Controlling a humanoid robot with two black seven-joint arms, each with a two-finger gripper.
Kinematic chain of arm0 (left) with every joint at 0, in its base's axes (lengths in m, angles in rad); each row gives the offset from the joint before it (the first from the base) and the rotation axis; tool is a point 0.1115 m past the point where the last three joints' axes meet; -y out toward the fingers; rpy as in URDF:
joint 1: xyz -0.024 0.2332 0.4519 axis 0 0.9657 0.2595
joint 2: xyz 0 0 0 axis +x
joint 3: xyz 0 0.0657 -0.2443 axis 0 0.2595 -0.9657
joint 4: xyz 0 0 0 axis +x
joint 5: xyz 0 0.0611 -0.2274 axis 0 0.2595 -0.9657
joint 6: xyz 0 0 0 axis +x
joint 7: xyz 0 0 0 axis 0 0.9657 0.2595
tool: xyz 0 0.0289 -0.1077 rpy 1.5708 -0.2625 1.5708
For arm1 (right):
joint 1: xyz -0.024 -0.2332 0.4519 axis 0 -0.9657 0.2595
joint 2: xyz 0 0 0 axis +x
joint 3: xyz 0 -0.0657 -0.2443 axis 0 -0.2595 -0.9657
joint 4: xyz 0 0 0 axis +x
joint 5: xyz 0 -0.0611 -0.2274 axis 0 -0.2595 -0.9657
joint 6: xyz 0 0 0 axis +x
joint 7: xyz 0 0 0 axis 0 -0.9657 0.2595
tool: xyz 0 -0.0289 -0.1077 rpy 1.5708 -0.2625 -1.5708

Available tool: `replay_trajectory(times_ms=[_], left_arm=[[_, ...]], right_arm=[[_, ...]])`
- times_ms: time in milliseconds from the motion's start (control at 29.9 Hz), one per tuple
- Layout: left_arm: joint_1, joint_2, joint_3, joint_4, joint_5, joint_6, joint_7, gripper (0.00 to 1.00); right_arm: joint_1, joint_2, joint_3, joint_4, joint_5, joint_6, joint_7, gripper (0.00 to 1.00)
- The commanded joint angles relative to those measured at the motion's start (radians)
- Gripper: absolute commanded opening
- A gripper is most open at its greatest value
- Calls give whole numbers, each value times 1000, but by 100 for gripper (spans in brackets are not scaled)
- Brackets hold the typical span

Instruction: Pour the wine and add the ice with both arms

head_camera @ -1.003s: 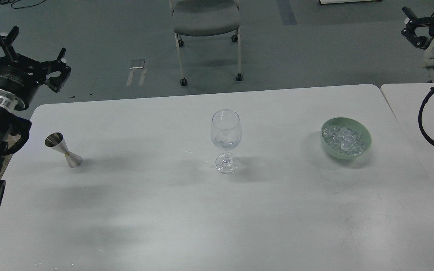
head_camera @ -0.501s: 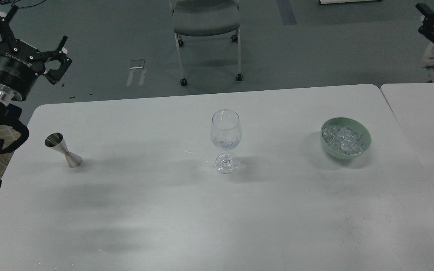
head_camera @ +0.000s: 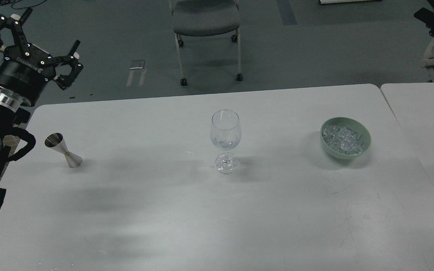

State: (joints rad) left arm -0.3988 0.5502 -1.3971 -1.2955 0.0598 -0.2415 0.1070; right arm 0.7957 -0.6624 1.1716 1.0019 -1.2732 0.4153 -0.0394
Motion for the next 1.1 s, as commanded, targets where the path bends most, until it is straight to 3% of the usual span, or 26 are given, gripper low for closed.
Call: replay_trajectory(times_ms=[0, 234, 668, 802, 1069], left_arm=[[5, 8, -5, -1, 0, 24, -1, 98], [3, 5, -14, 8, 0, 19, 2, 98], [14, -4, -65, 18, -3, -91, -13, 98], [20, -4, -66, 19, -20, -104, -12, 98], [58, -33, -97, 18, -18, -104, -10, 98]], right_arm=[[33, -58, -131, 85, -157, -3, 27, 100], [115, -103, -334, 99, -288, -1, 114, 100], [200, -158, -809, 118, -299, 34, 124, 99], [185, -158, -865, 130, -304, 33, 122, 96], [131, -134, -908, 127, -405, -30, 90, 81]])
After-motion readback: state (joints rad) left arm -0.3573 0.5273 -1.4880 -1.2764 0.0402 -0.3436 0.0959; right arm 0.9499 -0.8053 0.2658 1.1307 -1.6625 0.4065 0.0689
